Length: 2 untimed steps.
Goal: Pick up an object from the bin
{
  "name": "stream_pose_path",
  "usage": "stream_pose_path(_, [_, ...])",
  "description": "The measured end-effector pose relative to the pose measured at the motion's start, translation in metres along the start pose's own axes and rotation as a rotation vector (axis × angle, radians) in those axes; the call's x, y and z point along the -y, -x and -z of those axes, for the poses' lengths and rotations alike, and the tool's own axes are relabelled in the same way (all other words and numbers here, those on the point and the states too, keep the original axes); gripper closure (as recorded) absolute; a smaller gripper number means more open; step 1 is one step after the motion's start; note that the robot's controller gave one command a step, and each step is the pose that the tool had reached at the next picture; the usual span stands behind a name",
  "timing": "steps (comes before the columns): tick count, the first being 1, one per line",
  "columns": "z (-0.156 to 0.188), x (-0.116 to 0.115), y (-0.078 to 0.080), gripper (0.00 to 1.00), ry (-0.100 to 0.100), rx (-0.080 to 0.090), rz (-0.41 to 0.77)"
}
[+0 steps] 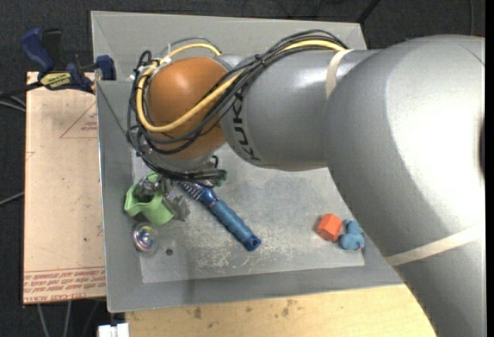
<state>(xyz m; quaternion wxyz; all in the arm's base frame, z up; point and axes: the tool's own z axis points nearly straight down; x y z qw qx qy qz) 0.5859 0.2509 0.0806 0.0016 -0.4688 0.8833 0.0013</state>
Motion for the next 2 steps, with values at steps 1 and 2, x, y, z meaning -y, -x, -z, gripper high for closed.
stream_pose_path(1, [0.0280, 0.0000, 0.0015, 1.00, -0.002, 0.002, -0.002])
stream_pose_path(2, [0.0338, 0.0000, 0.0026, 1.00, -0.001, 0.000, -0.005])
